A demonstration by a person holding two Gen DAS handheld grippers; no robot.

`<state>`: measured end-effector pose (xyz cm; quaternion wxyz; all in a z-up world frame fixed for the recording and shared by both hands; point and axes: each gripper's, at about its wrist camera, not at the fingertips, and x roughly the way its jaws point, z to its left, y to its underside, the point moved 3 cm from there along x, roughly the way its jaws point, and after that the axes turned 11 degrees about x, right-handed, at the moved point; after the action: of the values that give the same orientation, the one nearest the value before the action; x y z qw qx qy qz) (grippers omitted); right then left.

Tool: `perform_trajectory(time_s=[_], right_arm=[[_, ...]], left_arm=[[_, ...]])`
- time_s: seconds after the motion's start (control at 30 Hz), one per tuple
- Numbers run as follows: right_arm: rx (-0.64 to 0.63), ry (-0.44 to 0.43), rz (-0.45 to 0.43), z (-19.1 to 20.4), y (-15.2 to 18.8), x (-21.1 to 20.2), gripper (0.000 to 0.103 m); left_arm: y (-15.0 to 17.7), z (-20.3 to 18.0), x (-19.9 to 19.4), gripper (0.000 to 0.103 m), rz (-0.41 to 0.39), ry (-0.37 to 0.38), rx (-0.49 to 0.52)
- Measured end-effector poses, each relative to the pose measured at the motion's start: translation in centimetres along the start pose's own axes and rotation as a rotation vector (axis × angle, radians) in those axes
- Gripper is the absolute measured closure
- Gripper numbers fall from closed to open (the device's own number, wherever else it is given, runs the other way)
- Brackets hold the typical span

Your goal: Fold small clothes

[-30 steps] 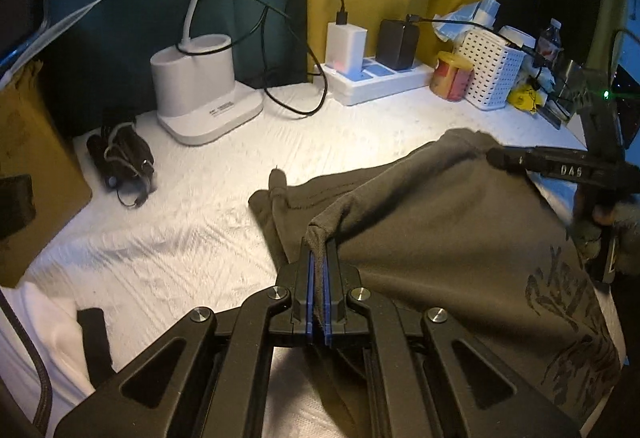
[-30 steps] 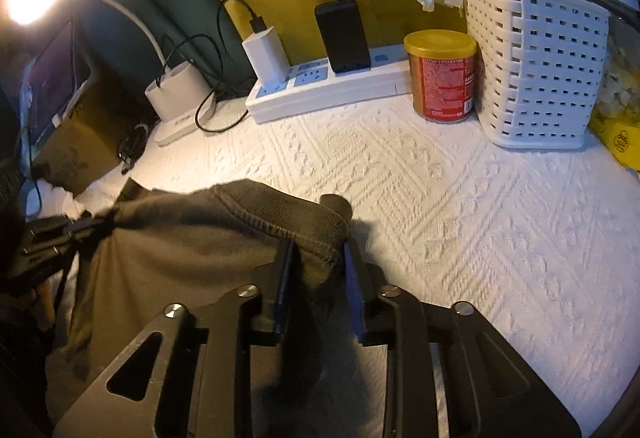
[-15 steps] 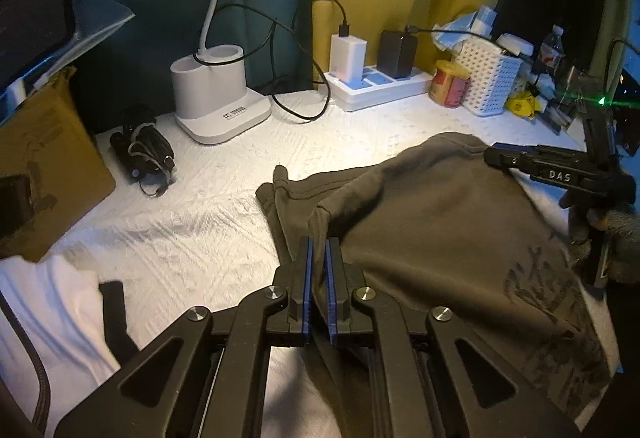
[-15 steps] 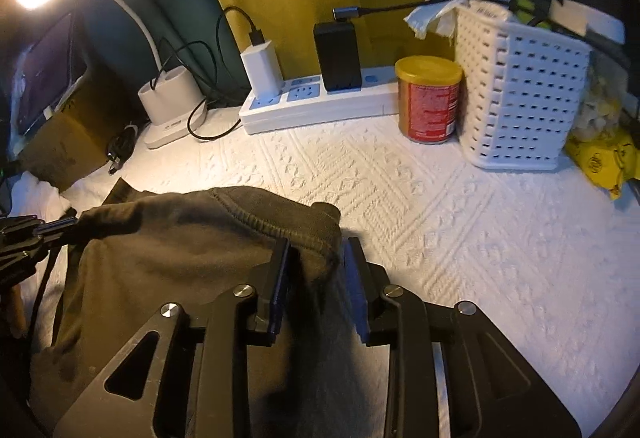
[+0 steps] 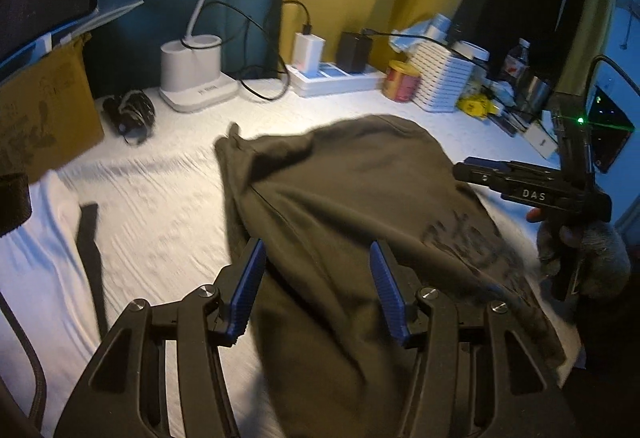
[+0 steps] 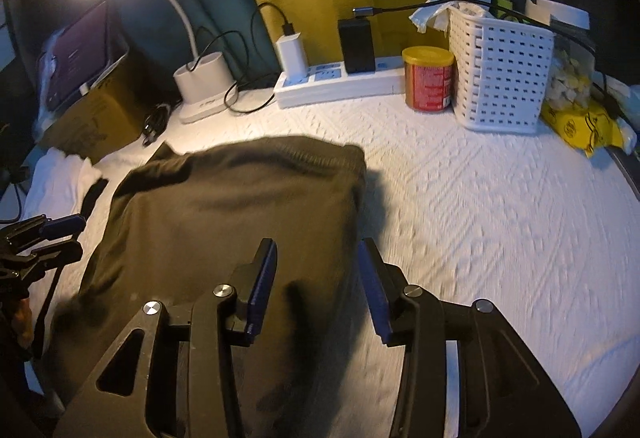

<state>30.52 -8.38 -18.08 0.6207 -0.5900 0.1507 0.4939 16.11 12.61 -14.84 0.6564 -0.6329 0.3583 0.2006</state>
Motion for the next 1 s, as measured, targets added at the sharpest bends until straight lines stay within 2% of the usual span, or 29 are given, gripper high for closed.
perform_trajectory(time_s=[0.47,0.53,0.6,0.67,0.83,1.0], right_arm=[[0.009,-0.002,0.045,0.0,5.6,-2.9,0.058],[0.008,-0.003,0.046,0.1,6.2,-3.2,0.058],[0.005,0.000,0.044,0.3,6.7,-3.5,0.058],[0.000,0.003,0.044,0.4,7.1,-3.6,0.058],[-0.011,0.011,0.043,0.6,7.9,-4.1,0.058],[-0.012,0.004,0.053,1.0,9.0,-4.6,0.058]], left_arm=[[5.1,-4.3,-1.3,0.051,0.056,0.149,-0.002],[5.7,-5.0,-1.3,0.065,0.074,0.166,0.020],[6.2,-5.7,-1.1,0.086,0.095,0.170,0.045],[6.3,-6.2,-1.9,0.100,0.082,0.159,0.070],[6.0,-5.8,-4.3,0.100,0.036,0.160,0.063],[7.0,-5.2,-4.3,0.100,0.061,0.146,0.042]])
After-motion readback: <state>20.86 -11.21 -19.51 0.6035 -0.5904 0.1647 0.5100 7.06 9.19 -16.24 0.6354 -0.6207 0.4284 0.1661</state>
